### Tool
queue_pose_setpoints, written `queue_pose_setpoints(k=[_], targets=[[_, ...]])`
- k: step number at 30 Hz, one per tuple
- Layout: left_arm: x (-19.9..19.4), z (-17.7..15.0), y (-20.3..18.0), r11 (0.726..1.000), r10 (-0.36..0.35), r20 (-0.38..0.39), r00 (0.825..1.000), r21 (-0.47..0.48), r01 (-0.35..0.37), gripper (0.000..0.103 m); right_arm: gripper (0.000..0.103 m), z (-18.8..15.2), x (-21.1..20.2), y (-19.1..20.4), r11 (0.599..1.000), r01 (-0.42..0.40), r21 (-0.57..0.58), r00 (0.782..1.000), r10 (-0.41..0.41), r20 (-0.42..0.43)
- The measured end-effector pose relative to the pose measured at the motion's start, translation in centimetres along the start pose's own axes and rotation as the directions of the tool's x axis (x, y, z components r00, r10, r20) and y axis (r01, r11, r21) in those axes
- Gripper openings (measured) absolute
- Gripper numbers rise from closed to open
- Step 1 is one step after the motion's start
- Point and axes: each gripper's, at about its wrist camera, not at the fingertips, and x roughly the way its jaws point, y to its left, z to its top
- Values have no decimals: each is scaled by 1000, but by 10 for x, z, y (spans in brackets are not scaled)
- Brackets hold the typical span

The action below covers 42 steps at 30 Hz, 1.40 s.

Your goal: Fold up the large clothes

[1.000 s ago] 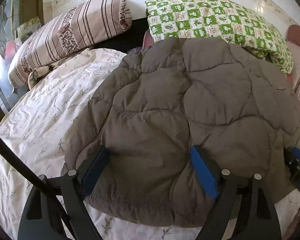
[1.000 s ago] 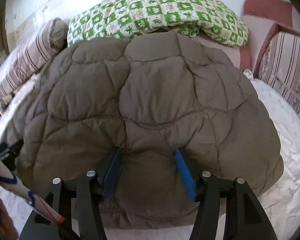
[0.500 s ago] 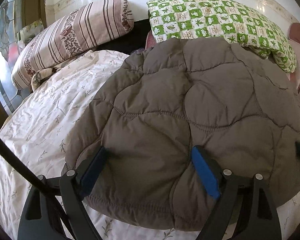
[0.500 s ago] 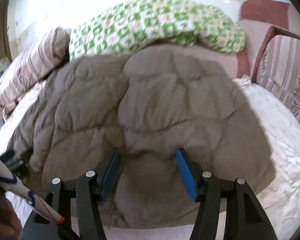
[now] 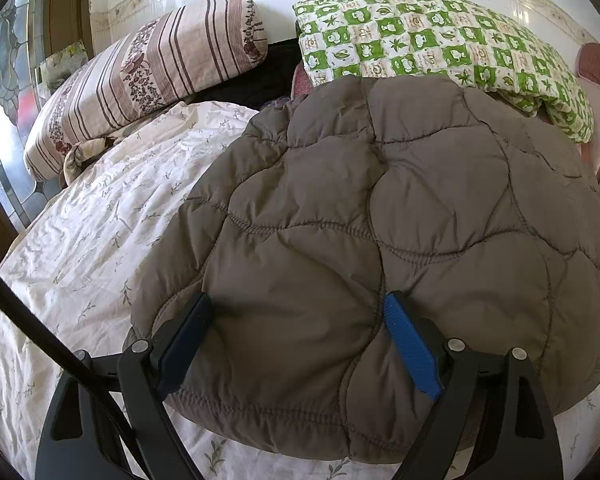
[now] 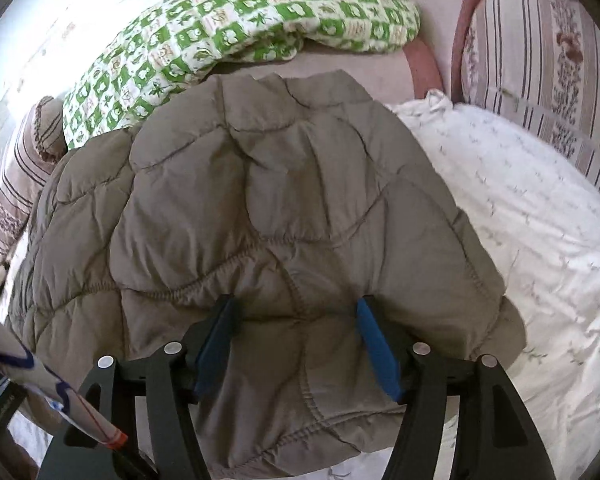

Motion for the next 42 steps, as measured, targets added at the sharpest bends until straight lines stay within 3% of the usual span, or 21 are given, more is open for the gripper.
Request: queue_pose_setpoints(k=[7,10,15,18,22,28,31,35,40,42], targets=[[0,0,0,1000,-2,-4,1000,-1,2,88,69,0,-4,-5,999,-38,35,999,38,-8],[1,1,0,1000,-7,-8,1000,-1,7,88,69,8,-20,-9,995,-73,61,997,71,41],[0,2,1,1000,-7,-9,1000,-2,7,89,69,20,-42,-27,996,12,86,993,-22,120],[0,1,1,1000,-9,-10,1000,-2,9,89,61,23,-34,-47,989,18,147,997,-29,73],[0,2,2,1000,-6,-13,1000,-3,6,90,60,18,-12,-61,981,-10,195,1000,16,-26],[0,2,2,1000,-6,-14,1000,-4,6,90,60,16,-17,-60,982,-8,186,1000,11,-19],[0,2,2,1000,-8,-15,1000,-5,8,90,60,21,-34,-57,982,-4,188,999,-3,37],[1,2,3,1000,-7,-17,1000,-7,7,90,60,23,-49,-48,990,67,121,992,-79,96],[1,2,3,1000,-7,-22,1000,-8,7,92,61,16,-19,-63,985,6,173,998,4,-55],[1,3,5,1000,-11,-25,1000,-12,11,92,61,17,-23,-63,987,4,162,999,3,-44]])
